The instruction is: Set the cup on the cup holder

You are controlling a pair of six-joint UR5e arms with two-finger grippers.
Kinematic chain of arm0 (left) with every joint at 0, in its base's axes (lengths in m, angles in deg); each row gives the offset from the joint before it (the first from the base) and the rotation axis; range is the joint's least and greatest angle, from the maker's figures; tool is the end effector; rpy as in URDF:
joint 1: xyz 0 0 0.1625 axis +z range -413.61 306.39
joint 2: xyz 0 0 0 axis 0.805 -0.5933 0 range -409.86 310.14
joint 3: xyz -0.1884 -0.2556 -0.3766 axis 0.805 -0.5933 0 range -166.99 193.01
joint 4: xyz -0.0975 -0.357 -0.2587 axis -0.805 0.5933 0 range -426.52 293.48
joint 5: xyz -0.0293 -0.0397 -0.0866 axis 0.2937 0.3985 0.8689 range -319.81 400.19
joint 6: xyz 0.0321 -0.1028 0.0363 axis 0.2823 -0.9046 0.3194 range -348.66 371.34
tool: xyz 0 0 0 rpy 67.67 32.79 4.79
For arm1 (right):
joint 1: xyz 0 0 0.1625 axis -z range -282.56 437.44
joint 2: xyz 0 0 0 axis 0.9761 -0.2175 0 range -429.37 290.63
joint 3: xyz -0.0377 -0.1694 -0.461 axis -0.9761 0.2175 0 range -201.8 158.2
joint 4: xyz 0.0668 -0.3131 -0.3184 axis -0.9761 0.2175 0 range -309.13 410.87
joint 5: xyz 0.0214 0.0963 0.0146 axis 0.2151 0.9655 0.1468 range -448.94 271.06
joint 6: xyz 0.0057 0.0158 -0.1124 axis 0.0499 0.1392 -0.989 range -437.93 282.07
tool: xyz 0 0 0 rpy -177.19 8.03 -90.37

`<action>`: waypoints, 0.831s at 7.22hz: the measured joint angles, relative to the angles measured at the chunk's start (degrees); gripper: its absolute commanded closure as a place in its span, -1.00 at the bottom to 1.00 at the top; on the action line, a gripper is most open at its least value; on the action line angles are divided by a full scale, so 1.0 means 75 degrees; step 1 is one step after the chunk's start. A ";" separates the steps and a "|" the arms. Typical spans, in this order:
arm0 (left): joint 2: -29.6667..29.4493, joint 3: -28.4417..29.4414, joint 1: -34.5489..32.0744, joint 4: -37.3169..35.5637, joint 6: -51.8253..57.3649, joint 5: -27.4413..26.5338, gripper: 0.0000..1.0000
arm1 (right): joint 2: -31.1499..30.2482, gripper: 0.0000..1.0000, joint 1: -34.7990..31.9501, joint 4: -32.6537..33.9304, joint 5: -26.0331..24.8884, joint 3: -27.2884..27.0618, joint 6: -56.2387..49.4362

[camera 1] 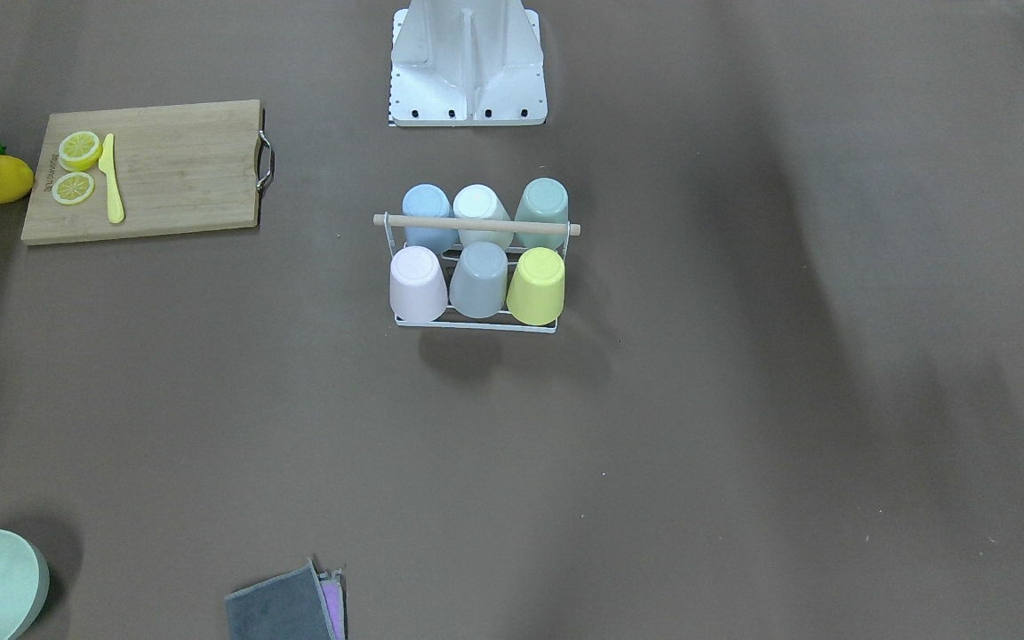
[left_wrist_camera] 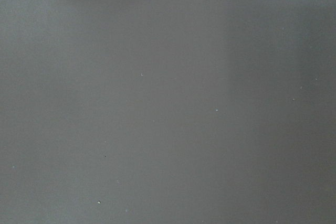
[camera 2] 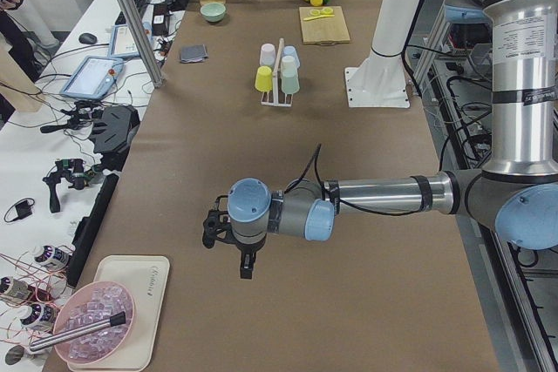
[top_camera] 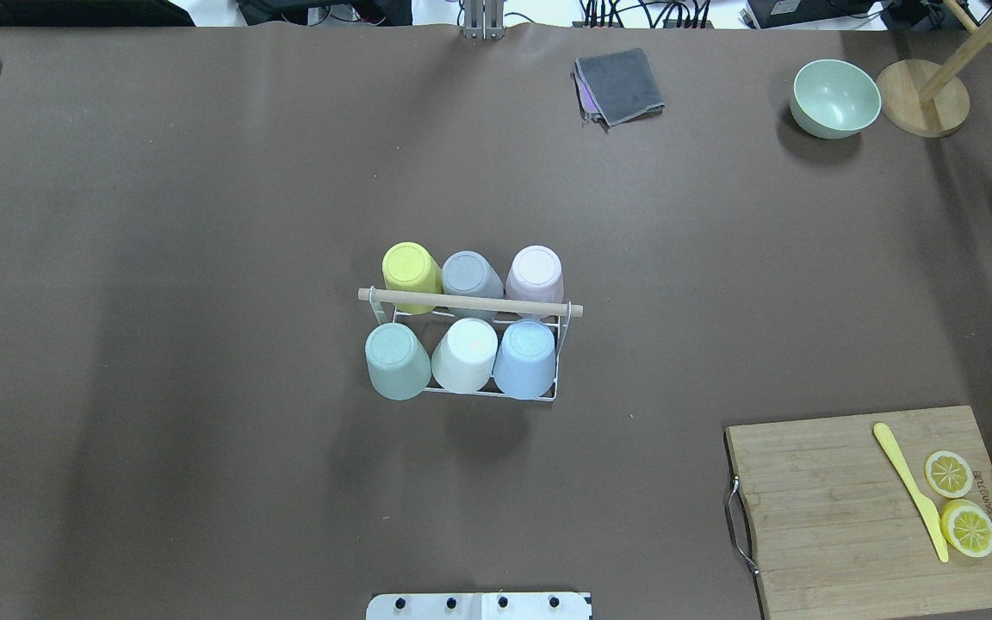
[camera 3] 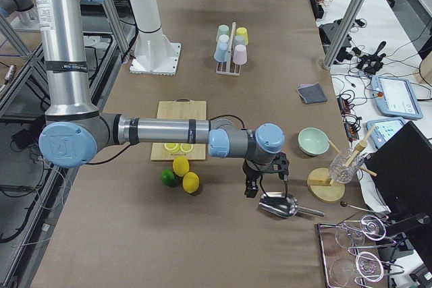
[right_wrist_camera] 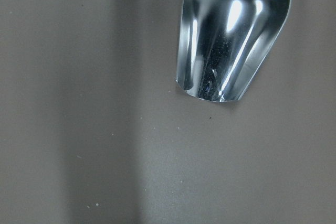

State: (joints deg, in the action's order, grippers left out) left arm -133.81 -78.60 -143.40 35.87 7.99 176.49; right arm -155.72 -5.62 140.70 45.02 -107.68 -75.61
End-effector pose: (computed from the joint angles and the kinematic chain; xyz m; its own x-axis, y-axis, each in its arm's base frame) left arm -0.0493 -0.4879 0.7497 0.6895 0.0446 -0.7229 0.0367 0.9947 0.0964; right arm -0.0139 -0.5645 0.7400 0.7192 -0.0432 0.6934 0.0919 0.9952 -0.0333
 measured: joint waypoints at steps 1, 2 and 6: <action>0.0006 -0.0020 0.0000 0.0000 -0.0006 0.0001 -0.95 | -0.0003 -0.98 0.0000 -0.0042 0.0008 -0.0017 0.0007; 0.0010 -0.0041 0.0000 0.0000 -0.0007 0.0001 -0.95 | -0.0006 -0.98 0.0001 -0.0073 0.0021 -0.0017 0.0013; 0.0022 -0.0038 -0.0003 0.0000 0.0008 0.0006 -0.95 | -0.0004 -0.98 -0.0010 -0.0094 0.0066 -0.0021 0.0021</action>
State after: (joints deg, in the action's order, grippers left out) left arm -133.65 -78.89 -143.42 35.87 8.05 176.54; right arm -155.74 -5.69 140.00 45.51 -107.84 -75.45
